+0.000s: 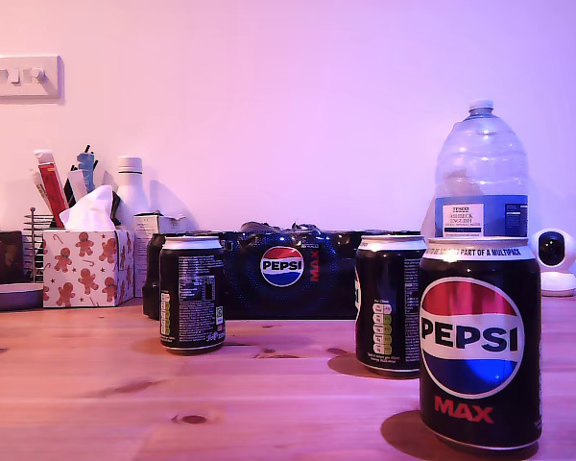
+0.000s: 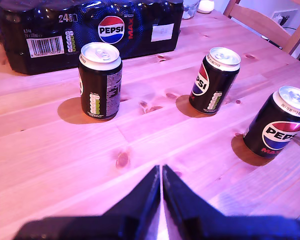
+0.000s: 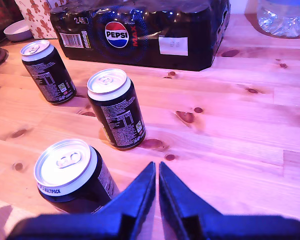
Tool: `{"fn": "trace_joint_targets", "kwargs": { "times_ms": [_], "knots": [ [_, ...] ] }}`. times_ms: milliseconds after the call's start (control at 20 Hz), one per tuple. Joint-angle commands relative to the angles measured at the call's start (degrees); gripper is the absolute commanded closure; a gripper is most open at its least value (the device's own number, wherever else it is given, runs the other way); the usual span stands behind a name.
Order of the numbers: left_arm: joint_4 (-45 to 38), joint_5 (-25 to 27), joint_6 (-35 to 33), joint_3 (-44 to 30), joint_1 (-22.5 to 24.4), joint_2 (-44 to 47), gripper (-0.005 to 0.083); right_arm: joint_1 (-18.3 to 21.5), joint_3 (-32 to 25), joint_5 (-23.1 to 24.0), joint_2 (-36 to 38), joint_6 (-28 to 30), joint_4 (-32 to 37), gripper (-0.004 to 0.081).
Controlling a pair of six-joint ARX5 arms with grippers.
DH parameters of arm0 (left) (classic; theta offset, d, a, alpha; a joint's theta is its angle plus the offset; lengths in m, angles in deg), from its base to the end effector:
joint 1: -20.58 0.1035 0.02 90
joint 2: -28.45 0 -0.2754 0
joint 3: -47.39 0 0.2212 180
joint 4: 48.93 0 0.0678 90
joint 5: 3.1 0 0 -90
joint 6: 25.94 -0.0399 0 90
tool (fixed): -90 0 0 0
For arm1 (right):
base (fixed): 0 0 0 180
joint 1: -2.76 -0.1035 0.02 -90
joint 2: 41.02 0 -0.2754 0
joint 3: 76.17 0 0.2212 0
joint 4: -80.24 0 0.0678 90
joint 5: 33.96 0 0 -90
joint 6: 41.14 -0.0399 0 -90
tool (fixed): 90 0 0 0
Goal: Stack up the Pepsi cans on top of each other
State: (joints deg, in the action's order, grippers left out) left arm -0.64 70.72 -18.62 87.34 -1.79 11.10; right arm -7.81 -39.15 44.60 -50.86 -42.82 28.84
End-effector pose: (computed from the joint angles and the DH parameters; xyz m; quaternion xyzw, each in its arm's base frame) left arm 0.0485 -0.0320 0.2246 -0.0468 0.2421 -0.3070 0.9192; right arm 0.0407 0.0157 0.2077 0.0157 0.2125 0.1836 0.9596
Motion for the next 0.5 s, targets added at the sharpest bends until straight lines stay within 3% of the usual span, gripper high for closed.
{"fn": "trace_joint_targets", "kwargs": {
  "times_ms": [0,250,300,450],
  "knots": [
    [-13.46,-1.38,1.7,-0.96,-0.04,-3.39,0.0784,0.09,0.15,-3.23,0.0,-2.86,10.49,0.0783],
    [-13.6,-1.4,1.73,-0.96,-0.04,-3.39,0.0781,0.09,0.15,-3.34,0.0,-2.89,10.49,0.0783],
    [-14.1,-1.36,1.7,-0.96,-0.04,-3.41,0.0749,0.09,0.15,-3.78,0.0,-2.91,10.54,0.0783],
    [-17.73,-1.2,1.75,-0.96,-0.04,-5.09,0.0428,0.04,0.15,-6.21,0.0,-3.06,10.97,0.0766]
  ]
}}
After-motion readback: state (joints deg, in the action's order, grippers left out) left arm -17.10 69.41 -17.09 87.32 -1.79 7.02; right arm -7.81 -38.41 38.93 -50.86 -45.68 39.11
